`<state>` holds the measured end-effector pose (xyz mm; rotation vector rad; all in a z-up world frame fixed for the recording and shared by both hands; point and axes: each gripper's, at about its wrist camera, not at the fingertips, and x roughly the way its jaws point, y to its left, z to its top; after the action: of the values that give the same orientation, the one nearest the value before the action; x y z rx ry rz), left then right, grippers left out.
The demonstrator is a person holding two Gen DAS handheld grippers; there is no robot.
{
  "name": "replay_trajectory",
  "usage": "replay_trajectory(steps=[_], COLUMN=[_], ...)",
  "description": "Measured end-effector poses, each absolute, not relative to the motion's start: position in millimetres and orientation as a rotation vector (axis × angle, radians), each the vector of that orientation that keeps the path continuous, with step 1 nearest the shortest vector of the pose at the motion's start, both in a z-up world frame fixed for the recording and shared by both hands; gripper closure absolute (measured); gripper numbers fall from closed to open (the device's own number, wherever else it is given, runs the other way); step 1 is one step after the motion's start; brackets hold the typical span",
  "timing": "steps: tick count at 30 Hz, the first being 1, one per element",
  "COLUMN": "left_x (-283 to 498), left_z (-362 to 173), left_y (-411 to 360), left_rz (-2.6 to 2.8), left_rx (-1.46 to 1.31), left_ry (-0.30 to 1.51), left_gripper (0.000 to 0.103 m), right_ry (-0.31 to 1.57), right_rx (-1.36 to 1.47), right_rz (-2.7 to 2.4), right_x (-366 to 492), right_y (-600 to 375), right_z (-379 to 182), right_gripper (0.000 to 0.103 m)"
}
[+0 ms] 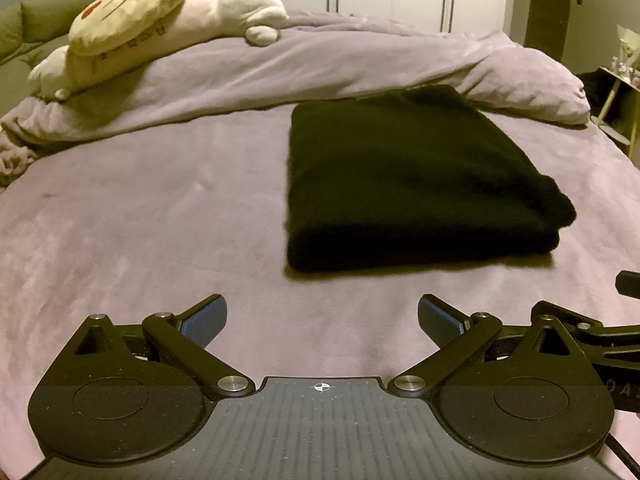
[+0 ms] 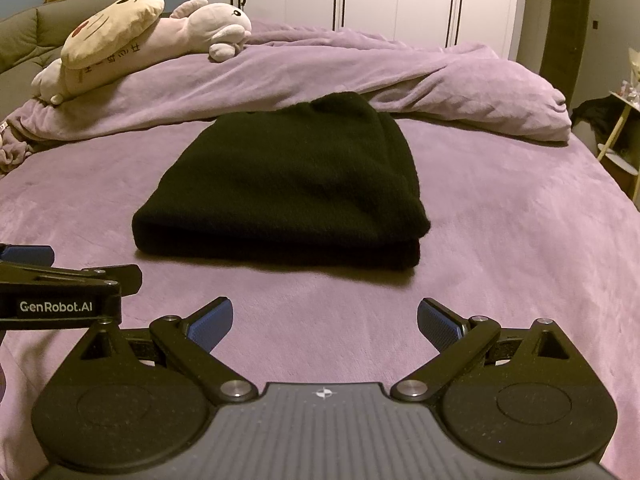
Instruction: Fold small clothes
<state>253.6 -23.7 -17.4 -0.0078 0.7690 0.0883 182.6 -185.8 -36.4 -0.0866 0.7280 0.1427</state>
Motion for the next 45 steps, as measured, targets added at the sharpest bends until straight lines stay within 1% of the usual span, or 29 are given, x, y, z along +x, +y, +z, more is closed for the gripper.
replay_trajectory(steps=[24, 33, 45], left_x=[256.8, 251.7, 250.3], left_z=[-16.6, -17.4, -15.8], left_y=[-27.6, -29.2, -32.8], left_rz=[0.087, 0.065, 0.063], left_rx=[0.006, 0.024, 0.046], left_ry=[0.781, 0.749, 0.753], left_gripper=[0.000, 0.000, 0.000], right_ry=[0.733, 0.732, 0.733], right_rx=[-0.084, -0.085, -0.083], right_rz=[0.142, 0.140, 0.140], right_x=[183.2, 182.7, 182.1], right_y=[-186.9, -187.4, -188.6], right_z=[-38.1, -38.2, -37.0], right_gripper=[0.004, 0.004, 0.004])
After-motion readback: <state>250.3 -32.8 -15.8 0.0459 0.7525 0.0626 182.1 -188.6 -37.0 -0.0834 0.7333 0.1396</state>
